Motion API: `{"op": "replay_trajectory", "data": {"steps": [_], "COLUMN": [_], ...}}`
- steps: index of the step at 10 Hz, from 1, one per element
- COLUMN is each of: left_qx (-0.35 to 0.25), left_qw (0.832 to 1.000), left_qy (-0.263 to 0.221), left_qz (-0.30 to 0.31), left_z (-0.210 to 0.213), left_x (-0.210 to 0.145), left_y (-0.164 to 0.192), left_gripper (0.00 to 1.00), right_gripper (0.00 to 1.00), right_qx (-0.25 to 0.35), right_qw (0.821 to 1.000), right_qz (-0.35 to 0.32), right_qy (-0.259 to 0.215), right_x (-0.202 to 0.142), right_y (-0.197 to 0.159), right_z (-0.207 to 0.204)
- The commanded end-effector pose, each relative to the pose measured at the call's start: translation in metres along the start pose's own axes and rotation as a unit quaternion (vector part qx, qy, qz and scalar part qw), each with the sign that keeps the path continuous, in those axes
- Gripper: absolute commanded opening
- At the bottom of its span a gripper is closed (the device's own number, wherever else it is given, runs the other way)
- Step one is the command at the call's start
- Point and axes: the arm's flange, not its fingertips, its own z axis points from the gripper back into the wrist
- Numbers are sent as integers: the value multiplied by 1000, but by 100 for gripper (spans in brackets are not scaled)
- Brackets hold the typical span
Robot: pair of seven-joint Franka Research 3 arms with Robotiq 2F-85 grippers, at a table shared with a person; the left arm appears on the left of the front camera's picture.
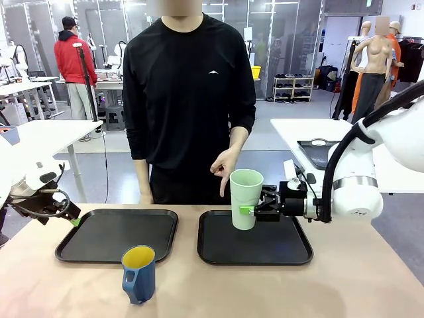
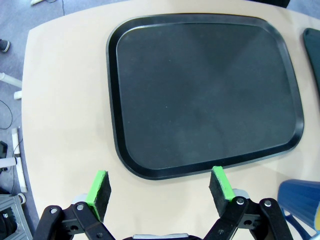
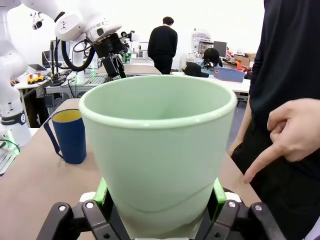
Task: Sort and store the cups by type.
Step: Place the picked Reusable plastic cup into the Flat Tray indicated by the person.
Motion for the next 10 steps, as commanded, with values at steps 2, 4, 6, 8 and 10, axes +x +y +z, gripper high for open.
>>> {"op": "replay_trajectory", "data": {"steps": [2, 4, 6, 8, 10], "left_qx": [0, 0, 0, 0, 0], "left_qw": [1000, 1000, 1000, 1000, 1000], "left_qy": [-1, -1, -1, -1, -1], "left_qz": [2, 2, 2, 2, 2], "left_z": [0, 0, 0, 0, 0], "left_x": [0, 0, 0, 0, 0], "left_y": [2, 2, 2, 2, 2], "left_gripper": [100, 100, 100, 100, 100], "right_gripper": [86, 86, 86, 86, 100], "right_qx": [-1, -6, -11, -20, -20], "right_qw": [1000, 1000, 1000, 1000, 1000], "right_qz": [-6, -2, -4, -10, -13], "right_qy": [-16, -19, -20, -17, -13], "right_x": [-36, -62, -77, -83, -84], "right_y": [-17, -24, -26, -26, -26], "right_z": [-5, -8, -7, -7, -5]}}
